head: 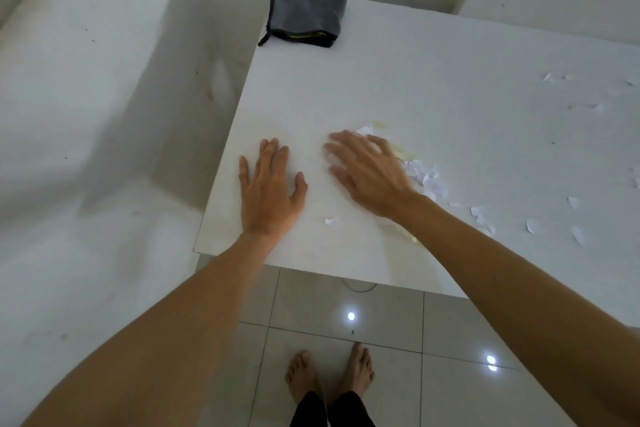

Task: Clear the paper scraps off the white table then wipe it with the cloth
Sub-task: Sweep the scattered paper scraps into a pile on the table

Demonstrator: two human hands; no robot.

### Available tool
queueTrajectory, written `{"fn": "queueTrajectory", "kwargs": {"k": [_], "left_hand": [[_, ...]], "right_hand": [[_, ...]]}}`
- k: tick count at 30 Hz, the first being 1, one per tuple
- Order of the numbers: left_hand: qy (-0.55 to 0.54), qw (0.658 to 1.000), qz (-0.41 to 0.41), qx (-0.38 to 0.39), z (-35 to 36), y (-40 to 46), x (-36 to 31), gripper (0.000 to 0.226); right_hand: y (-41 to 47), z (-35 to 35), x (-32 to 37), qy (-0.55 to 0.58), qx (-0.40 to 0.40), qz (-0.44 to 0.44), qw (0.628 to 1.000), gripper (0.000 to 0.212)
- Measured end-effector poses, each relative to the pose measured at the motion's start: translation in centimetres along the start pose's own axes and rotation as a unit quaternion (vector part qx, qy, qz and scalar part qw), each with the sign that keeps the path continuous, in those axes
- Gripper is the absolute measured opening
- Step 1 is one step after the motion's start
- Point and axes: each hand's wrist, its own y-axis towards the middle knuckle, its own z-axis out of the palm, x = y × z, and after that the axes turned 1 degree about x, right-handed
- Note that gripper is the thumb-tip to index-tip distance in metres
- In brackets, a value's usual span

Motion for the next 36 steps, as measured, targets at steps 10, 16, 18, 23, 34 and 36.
{"fn": "queueTrajectory", "kwargs": {"k": [10, 16, 18, 23, 34, 36], "left_hand": [[-0.005, 1.000, -0.002, -0.004, -0.1, 0.0, -0.1, 0.045], [-0.013, 1.000, -0.004, 0.001, -0.6, -0.1, -0.3, 0.045], [-0.013, 1.000, -0.005, -0.002, -0.4, -0.1, -0.4, 0.045], [0.000, 1.000, -0.008, -0.003, 0.0, -0.1, -0.3, 0.046], [0.019, 1.000, -0.004, -0.011, 0.3, -0.4, -0.5, 0.048], [0.024, 1.000, 0.001, -0.009, 0.4, -0.4, -0.5, 0.049]], "right_hand": [[-1.1, -1.3, -4.0, -0.054, -0.041, 0.159, 0.985, 0.048], [-0.2, -2.6, -4.0, 0.111, 0.078, 0.142, 0.981, 0.049], [-2.2, -2.0, -3.7, 0.083, 0.066, 0.089, 0.990, 0.045], [-5.4, -1.2, -3.0, -0.089, -0.032, 0.077, 0.993, 0.043], [-6.1, -2.4, -2.7, -0.134, 0.013, 0.083, 0.987, 0.054], [-5.8, -3.3, -3.7, -0.061, -0.013, 0.130, 0.990, 0.043]]}}
